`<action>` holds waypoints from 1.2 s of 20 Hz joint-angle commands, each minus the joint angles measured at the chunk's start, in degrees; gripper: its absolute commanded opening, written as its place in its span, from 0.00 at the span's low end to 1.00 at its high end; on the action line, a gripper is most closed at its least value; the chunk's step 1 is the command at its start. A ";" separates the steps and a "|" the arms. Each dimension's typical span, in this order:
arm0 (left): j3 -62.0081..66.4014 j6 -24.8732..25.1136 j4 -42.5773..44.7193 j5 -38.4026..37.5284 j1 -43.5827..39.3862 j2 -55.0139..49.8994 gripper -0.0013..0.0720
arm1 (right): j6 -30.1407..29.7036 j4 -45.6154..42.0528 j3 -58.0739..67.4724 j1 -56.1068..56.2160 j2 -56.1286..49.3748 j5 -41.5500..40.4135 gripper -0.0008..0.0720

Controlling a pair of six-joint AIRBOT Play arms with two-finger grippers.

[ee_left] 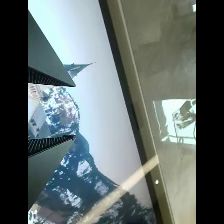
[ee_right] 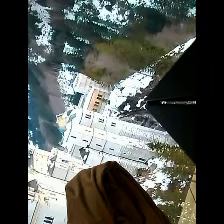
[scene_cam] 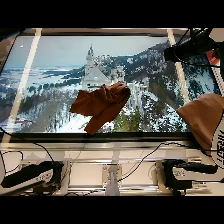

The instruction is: Fold the clothes and pants, and hang the long-sleeved shirts on hangers.

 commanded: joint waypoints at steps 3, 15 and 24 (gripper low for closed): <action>0.00 0.02 0.00 0.00 0.04 0.00 0.45 | 0.00 0.00 0.04 0.04 -0.04 0.02 0.03; 0.00 0.00 0.02 0.00 0.04 0.00 0.45 | 0.02 0.00 0.07 0.04 -0.04 0.02 0.03; 0.00 -1.51 -5.95 -0.98 0.04 0.04 0.45 | 0.22 7.63 0.04 0.09 -0.04 -1.16 0.03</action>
